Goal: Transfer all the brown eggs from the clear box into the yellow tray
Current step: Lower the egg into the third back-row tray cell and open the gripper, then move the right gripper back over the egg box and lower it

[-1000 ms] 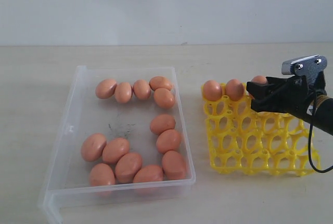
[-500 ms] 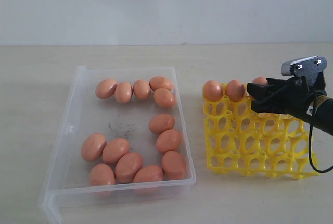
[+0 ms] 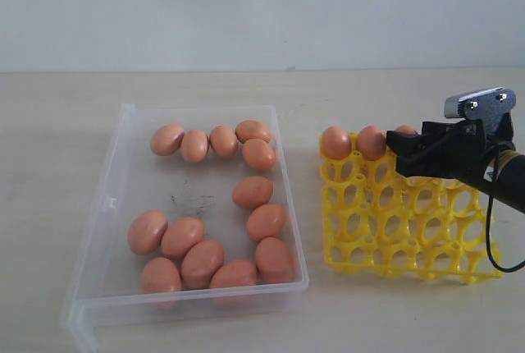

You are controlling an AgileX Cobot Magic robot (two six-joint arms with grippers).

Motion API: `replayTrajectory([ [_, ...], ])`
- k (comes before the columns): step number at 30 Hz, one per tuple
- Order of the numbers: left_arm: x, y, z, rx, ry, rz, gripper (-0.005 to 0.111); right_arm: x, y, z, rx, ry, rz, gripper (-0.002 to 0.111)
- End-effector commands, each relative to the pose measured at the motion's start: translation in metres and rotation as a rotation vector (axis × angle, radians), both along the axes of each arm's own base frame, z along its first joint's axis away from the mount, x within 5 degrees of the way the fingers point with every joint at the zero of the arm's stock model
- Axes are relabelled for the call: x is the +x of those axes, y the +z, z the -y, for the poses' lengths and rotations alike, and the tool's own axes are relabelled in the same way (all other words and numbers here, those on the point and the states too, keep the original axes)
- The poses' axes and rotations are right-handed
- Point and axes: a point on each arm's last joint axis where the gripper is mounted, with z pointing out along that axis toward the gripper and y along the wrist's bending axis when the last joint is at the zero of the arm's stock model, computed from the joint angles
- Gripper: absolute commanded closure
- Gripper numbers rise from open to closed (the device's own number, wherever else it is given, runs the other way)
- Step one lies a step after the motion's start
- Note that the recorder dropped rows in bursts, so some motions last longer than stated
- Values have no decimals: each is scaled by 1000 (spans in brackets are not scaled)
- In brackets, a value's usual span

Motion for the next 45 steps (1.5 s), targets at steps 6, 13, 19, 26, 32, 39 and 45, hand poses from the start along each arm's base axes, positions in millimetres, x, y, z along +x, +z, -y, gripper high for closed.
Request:
replayTrajectory([
  [6, 0, -1, 0, 0, -8, -2, 103, 4, 37, 3, 8, -37, 160, 42],
  [13, 0, -1, 0, 0, -8, -2, 103, -4, 116, 4, 94, -73, 340, 42],
  [19, 0, -1, 0, 0, -8, -2, 103, -16, 139, -25, 170, 202, 298, 53],
  [26, 0, -1, 0, 0, -8, -2, 103, -21, 133, -135, -271, 789, 105, 107],
  [32, 0, -1, 0, 0, -8, -2, 103, -26, 142, -190, -405, 563, 401, 109],
  [39, 0, -1, 0, 0, -8, -2, 103, -9, 154, -218, -322, 270, 68, 109],
  [45, 0, -1, 0, 0, -8, -2, 103, 10, 158, -240, -472, 504, -633, 88],
])
